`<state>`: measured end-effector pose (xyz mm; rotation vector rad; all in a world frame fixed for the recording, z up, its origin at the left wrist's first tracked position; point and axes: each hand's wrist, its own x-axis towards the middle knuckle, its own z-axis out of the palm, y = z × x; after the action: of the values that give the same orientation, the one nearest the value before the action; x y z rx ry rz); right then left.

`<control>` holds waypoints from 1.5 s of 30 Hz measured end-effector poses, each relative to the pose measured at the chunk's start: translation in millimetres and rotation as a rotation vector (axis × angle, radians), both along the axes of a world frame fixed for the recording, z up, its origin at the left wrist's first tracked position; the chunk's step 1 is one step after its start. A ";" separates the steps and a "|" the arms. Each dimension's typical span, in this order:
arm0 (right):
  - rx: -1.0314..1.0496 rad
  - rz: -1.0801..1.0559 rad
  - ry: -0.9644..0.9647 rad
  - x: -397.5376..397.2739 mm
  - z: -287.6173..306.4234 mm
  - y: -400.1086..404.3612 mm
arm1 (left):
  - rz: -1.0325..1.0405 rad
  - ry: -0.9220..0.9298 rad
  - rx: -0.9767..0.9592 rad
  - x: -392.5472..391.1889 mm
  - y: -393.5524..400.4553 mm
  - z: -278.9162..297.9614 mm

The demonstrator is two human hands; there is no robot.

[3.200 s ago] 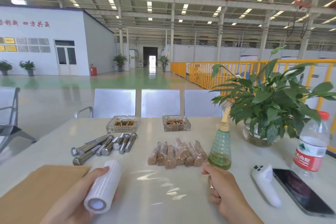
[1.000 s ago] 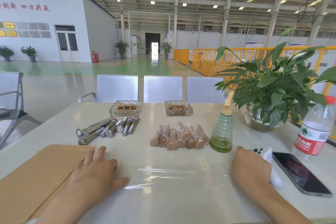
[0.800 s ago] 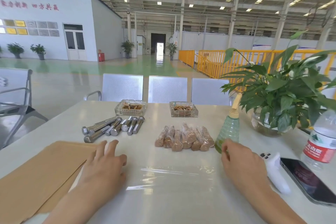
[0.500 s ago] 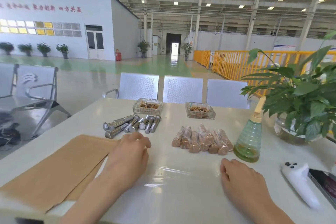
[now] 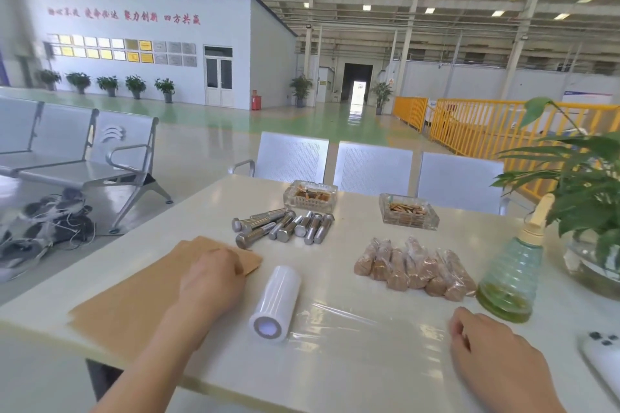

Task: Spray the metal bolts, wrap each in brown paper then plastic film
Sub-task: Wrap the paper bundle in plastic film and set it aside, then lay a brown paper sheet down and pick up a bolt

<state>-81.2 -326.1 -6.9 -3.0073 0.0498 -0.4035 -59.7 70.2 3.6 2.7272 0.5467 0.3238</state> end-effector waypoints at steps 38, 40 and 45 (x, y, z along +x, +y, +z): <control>0.668 -0.240 -0.226 14.6 45.5 -46.3 | -0.787 0.103 0.043 -30.6 -174.7 -2.4; 0.765 -0.262 -0.331 32.8 52.3 -58.5 | -0.660 -0.074 0.001 -16.7 -169.9 17.3; 0.827 -0.239 -0.377 65.9 61.7 -66.1 | -0.391 0.039 0.111 69.5 -146.4 53.1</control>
<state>-15.3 -392.3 54.9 -2.0837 0.4289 -0.7433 9.8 -76.2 56.7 2.8702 -0.0025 0.2051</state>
